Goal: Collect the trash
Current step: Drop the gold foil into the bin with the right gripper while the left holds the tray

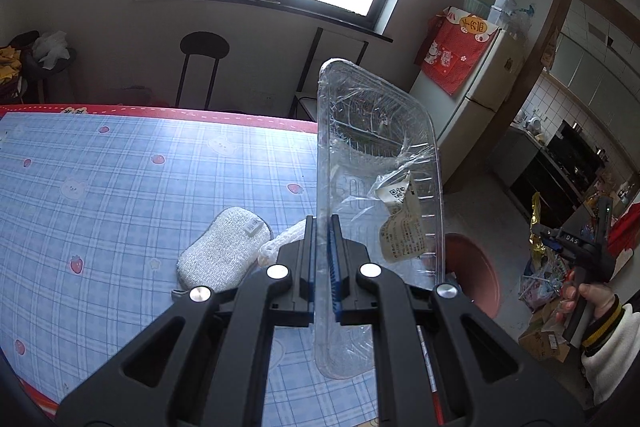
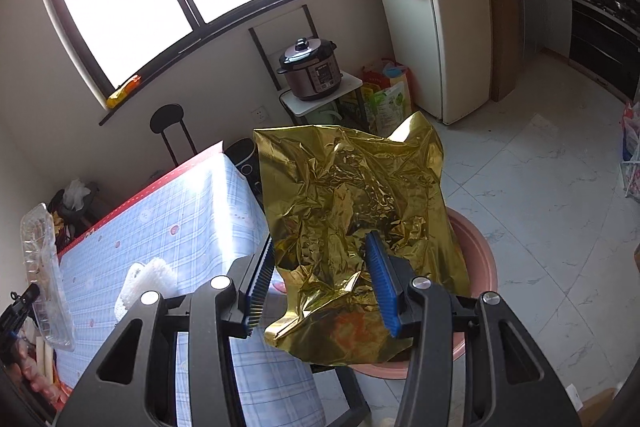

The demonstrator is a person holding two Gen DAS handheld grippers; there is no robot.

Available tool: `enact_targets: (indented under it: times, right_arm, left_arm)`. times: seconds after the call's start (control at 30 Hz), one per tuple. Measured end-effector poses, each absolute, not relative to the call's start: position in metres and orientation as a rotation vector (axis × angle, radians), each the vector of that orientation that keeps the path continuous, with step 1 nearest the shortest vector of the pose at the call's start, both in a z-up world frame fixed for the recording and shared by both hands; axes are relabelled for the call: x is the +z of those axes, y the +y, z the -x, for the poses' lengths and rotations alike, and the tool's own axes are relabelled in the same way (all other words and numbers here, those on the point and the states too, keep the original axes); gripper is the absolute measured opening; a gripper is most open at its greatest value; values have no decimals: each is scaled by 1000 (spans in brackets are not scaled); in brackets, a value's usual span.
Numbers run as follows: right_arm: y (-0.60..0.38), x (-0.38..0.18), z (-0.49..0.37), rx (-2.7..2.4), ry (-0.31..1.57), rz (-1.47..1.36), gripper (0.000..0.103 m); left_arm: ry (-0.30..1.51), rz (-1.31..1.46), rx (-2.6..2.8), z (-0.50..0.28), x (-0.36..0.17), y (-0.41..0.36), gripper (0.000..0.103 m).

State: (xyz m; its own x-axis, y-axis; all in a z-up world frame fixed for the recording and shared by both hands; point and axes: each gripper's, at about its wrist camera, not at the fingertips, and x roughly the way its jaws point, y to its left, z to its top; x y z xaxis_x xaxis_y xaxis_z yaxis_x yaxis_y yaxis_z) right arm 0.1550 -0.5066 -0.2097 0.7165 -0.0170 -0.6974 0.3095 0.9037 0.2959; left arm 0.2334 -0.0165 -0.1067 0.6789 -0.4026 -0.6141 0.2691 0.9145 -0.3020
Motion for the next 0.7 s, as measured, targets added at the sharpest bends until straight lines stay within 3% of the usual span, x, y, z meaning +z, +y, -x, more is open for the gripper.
enact_targets:
  times: [0.23,0.37,0.43,0.6,0.7]
  right_arm:
    - [-532,-235,-185,-212,833,-457,48]
    - [-532,-233,-190,-239,824,-448,78]
    - [-534,-230,-190,-233,814,-453,79]
    - [-533,-212,-180,-260,774,-408,96]
    - [-531,-203,-166,-284,751,-380,98]
  left_arm:
    - [740,190,-331,-230,-106,-20,10]
    - [734,182,-324,-231,-103,-23,10]
    - [730,179,-328,-231,-100,-27,10]
    - [723,159,-373,-239,-95,-44,10]
    - [721,137,-419,-244,-91,-64,10]
